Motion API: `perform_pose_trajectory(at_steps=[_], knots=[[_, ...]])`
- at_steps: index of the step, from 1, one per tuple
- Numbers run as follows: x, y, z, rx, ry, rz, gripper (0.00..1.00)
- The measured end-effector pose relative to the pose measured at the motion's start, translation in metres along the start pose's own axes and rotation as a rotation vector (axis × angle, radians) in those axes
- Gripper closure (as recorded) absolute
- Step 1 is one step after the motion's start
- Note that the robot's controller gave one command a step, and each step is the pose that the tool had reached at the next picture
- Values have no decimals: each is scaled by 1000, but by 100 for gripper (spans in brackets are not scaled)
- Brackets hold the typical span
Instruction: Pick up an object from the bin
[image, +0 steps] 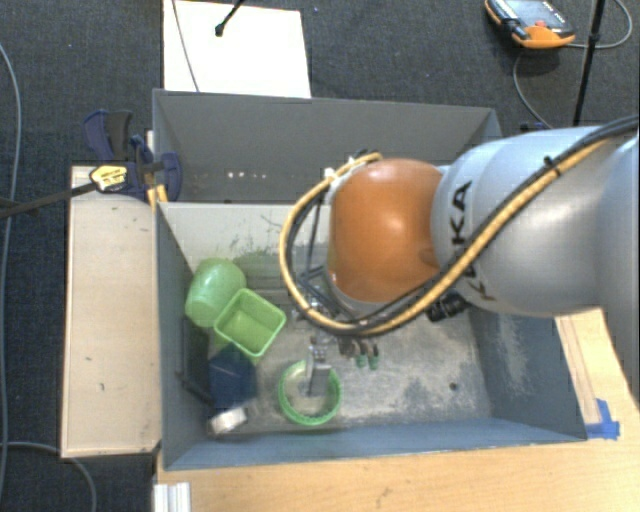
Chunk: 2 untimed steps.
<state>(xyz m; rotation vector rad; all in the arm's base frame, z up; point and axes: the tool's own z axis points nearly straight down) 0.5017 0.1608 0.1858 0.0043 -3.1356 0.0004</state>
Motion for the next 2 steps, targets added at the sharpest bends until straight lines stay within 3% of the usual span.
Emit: perform_pose_trajectory(at_steps=[1, 2], knots=[[-2, -1, -5, -2, -8, 5, 0], [-6, -13, 41, -3, -13, -35, 0]])
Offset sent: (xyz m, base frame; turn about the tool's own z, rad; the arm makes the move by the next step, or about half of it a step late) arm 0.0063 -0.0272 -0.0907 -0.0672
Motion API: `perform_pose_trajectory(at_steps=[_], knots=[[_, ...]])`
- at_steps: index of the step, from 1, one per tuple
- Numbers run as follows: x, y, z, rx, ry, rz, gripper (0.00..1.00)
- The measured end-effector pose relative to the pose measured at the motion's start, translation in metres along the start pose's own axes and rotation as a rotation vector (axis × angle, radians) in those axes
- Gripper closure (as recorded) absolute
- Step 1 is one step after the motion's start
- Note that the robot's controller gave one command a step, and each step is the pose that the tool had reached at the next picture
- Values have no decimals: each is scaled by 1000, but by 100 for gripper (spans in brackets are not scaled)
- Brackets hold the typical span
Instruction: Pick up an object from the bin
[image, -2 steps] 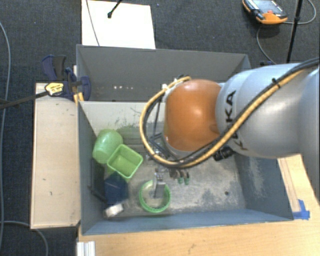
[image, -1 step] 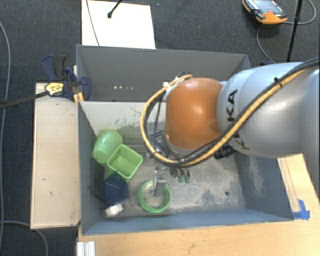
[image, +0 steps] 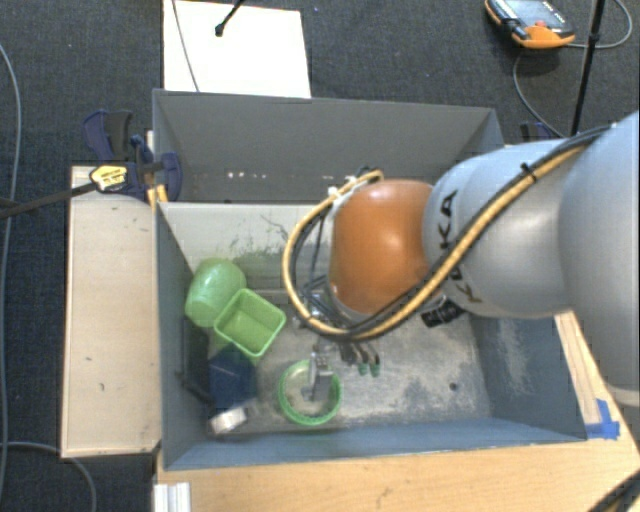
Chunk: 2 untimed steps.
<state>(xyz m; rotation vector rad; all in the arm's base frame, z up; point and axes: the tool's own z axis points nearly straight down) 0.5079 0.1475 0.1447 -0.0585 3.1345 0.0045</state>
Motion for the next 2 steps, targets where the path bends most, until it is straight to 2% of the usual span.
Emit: perform_pose_trajectory(at_steps=[1, 2], knots=[[2, -7, 28, 2, 11, -188, 0], [-6, -3, 34, 0, -1, -368, 0]])
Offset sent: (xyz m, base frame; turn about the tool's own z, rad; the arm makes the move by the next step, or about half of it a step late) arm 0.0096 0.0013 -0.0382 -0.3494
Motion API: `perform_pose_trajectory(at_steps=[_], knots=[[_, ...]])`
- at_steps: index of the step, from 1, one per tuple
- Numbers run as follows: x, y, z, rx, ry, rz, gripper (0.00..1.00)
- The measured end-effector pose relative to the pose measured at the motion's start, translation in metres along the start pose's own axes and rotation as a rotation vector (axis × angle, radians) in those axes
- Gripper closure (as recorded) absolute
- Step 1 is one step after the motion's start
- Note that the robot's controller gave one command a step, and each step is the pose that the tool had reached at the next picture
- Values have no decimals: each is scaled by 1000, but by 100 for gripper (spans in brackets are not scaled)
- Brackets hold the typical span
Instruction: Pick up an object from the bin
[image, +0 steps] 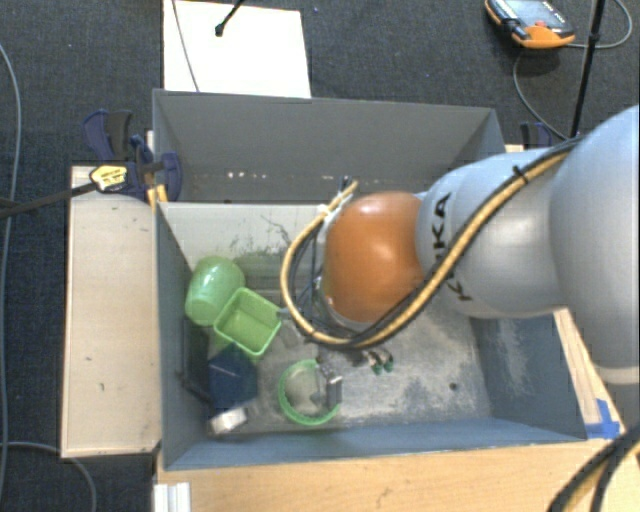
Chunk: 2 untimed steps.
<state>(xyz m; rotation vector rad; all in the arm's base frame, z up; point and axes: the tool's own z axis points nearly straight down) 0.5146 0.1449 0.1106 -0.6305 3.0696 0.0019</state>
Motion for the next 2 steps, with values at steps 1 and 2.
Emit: perform_pose_trajectory(at_steps=[1, 2], knots=[[-3, -24, 32, 0, -1, -53, 100], [-3, -24, 32, 0, -1, -53, 100]])
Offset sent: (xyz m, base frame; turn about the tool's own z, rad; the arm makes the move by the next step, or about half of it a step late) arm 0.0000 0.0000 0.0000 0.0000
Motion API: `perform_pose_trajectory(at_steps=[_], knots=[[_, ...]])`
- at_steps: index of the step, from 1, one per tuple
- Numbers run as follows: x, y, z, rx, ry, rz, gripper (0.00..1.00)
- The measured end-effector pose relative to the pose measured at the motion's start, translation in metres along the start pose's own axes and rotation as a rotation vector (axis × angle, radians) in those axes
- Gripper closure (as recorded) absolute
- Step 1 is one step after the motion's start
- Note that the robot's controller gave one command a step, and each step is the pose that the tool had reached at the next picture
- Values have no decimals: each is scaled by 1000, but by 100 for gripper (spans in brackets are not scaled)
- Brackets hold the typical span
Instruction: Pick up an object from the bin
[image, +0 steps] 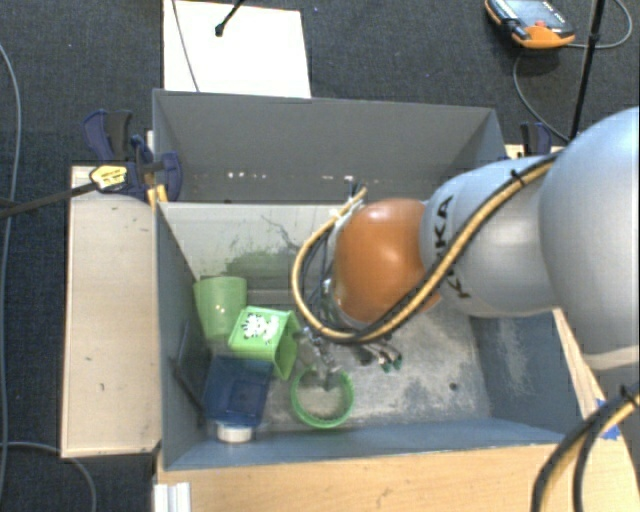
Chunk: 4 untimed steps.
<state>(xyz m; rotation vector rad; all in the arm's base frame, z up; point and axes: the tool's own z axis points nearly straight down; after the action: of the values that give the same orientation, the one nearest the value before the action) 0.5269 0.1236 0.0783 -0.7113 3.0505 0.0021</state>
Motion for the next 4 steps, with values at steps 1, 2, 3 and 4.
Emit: perform_pose_trajectory(at_steps=[1, 2, 3, 4], knots=[[4, 2, 0, 3, -14, -109, 100], [12, 3, -34, -2, 1, -287, 100], [2, -10, -66, 2, -12, -164, 100], [1, 0, -73, 1, -8, -150, 100]])
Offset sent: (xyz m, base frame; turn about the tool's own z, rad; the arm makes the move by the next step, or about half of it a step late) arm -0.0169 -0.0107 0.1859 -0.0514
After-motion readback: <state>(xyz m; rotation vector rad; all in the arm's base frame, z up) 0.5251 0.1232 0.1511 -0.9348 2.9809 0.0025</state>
